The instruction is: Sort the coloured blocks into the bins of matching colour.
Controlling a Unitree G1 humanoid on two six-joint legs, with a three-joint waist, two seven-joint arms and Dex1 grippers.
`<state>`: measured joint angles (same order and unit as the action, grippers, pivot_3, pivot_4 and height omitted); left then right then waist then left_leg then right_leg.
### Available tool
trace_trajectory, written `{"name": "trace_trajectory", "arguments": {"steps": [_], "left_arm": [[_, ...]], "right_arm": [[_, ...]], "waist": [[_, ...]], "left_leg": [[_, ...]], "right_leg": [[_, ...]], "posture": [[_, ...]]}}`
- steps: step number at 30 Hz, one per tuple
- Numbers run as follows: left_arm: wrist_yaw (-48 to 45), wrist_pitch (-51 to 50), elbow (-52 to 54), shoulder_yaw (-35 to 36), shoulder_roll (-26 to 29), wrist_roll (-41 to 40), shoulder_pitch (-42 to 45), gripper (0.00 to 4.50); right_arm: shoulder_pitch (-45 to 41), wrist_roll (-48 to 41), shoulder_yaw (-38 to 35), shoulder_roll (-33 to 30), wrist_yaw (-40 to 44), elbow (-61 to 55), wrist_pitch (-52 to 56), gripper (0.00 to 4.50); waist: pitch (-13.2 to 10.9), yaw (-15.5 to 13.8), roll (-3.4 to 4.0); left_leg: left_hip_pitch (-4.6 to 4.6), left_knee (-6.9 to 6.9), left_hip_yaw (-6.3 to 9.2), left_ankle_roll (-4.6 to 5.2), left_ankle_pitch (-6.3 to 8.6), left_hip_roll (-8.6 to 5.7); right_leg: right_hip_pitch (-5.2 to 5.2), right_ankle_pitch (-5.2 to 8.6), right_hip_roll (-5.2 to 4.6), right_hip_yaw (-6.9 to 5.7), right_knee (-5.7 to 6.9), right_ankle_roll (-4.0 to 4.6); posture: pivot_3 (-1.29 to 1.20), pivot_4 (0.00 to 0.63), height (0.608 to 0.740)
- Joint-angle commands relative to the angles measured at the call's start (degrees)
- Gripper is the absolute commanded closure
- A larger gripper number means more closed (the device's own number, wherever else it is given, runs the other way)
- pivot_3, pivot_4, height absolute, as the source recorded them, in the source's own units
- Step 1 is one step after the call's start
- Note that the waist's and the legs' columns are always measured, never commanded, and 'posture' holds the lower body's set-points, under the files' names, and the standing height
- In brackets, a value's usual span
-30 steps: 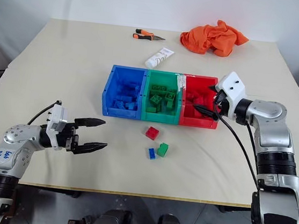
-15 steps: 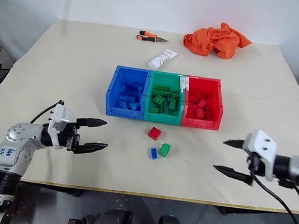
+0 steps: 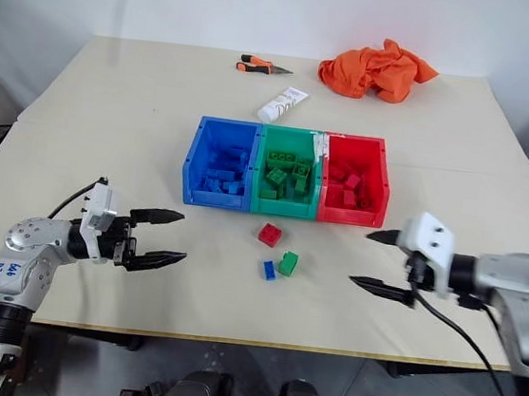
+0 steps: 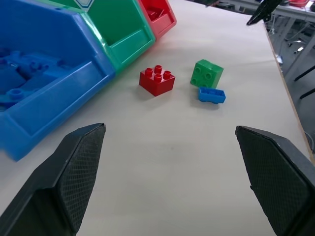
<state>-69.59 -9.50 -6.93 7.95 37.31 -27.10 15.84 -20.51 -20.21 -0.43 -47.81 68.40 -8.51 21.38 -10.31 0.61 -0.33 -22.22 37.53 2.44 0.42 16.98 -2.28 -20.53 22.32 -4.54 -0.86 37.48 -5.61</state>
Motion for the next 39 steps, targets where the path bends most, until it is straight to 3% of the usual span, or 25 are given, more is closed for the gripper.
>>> {"name": "trace_trajectory", "arguments": {"steps": [1,7,12,21,28,35,39], "left_arm": [[1.2,-0.4,4.1,1.4,0.4,-1.2,-1.8,0.00],[2.9,-1.1,7.7,2.3,0.2,-1.7,-4.8,0.00],[4.5,-1.6,10.5,2.7,0.0,-2.2,-7.2,0.00],[5.1,-1.4,10.6,2.3,-0.2,-2.3,-7.5,0.00],[4.6,-1.0,9.5,1.5,-0.8,-2.0,-6.3,0.00],[3.7,-0.5,7.3,0.5,-1.2,-1.4,-3.9,0.00],[3.6,0.1,6.2,0.1,-1.5,-1.1,-2.8,0.00]], "right_arm": [[-5.2,2.7,7.5,4.6,0.8,2.7,-1.6,0.03],[-10.0,7.0,15.6,10.7,2.6,10.0,-5.1,0.03],[-11.8,9.7,17.7,13.3,2.8,15.2,-9.0,0.03],[-11.6,8.0,14.3,13.6,1.9,13.3,-10.2,2.92],[-16.8,4.5,7.5,15.4,-4.4,10.1,-6.7,2.94],[-34.0,9.0,5.5,21.5,-13.7,30.7,-9.9,2.94],[-39.3,11.8,6.0,23.9,-15.9,41.6,-14.3,1.52]], "waist": [[0.0,-0.2,0.00],[0.0,-0.6,0.00],[0.0,-0.4,0.00],[0.0,-0.3,0.00],[0.0,-0.2,0.00],[0.0,0.8,0.00],[0.0,1.1,0.00]], "left_leg": [[-0.02,-0.01,0.01,0.00,0.00,-0.01],[-0.09,0.00,0.15,0.00,0.02,-0.04],[-0.09,-0.01,0.15,-0.01,0.03,-0.04],[-0.08,0.00,0.14,-0.03,0.02,-0.03],[-0.07,0.00,0.13,-0.04,0.02,-0.03],[-0.05,-0.04,0.14,-0.13,-0.03,-0.04],[-0.06,-0.13,0.14,-0.12,-0.03,-0.03]], "right_leg": [[-0.01,0.00,-0.01,0.00,0.00,0.00],[-0.06,0.00,-0.03,-0.05,0.02,0.00],[-0.08,0.00,-0.02,-0.05,0.02,0.00],[-0.09,0.00,-0.01,-0.06,0.06,0.00],[-0.09,0.00,-0.01,-0.05,0.06,0.00],[-0.18,0.00,0.00,-0.06,0.23,0.00],[-0.17,0.00,0.00,-0.09,0.33,0.00]], "posture": [[0.00,0.150,0.740],[0.00,0.150,0.740],[0.00,0.150,0.740],[0.00,0.150,0.740],[0.00,0.150,0.740],[0.00,0.150,0.740],[0.00,0.150,0.740]]}}
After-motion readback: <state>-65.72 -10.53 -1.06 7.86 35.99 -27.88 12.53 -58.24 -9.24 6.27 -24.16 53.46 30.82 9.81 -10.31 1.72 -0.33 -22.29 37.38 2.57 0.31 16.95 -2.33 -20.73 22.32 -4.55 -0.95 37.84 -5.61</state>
